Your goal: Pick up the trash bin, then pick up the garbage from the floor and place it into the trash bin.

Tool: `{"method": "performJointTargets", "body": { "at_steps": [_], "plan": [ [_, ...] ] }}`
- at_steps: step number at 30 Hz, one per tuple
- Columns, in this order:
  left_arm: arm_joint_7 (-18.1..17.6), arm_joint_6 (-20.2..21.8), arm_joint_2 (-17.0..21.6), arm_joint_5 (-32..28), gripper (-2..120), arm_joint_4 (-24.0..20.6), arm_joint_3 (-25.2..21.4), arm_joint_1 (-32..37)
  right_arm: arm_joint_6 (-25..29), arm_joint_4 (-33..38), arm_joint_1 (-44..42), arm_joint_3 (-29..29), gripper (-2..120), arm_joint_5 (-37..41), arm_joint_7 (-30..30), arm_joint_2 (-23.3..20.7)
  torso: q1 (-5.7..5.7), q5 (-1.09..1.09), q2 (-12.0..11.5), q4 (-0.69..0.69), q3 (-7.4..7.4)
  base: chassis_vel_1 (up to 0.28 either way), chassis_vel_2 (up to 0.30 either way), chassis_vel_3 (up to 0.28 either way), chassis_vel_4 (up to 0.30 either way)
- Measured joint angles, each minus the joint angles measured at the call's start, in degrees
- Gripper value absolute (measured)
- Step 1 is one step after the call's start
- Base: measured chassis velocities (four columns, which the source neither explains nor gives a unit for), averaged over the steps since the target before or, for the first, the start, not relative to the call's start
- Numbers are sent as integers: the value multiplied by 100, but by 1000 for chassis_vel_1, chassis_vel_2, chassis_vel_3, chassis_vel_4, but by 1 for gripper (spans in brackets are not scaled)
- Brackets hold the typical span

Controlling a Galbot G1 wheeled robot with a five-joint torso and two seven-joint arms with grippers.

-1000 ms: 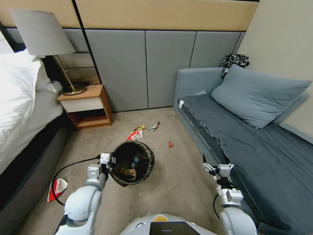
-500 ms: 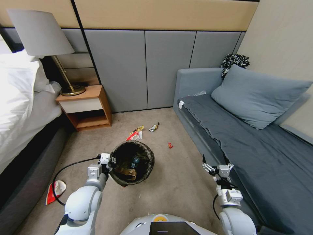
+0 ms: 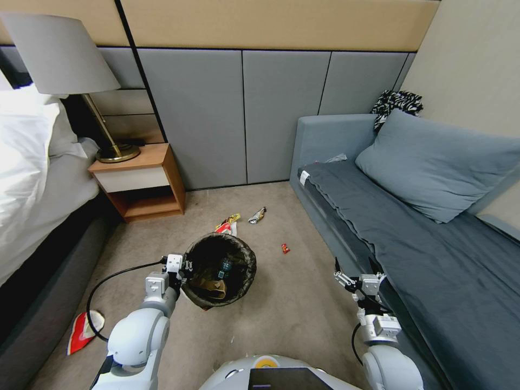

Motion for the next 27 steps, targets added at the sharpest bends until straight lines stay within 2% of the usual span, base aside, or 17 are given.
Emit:
{"method": "performJointTargets", "body": {
  "at_steps": [27],
  "plan": [
    [7,-6,12,14,4,-15,10,7,40,-70,2,-56,100,1,7,-10,0,0,0,1,0,-115,116,115,-113]
  ]
}}
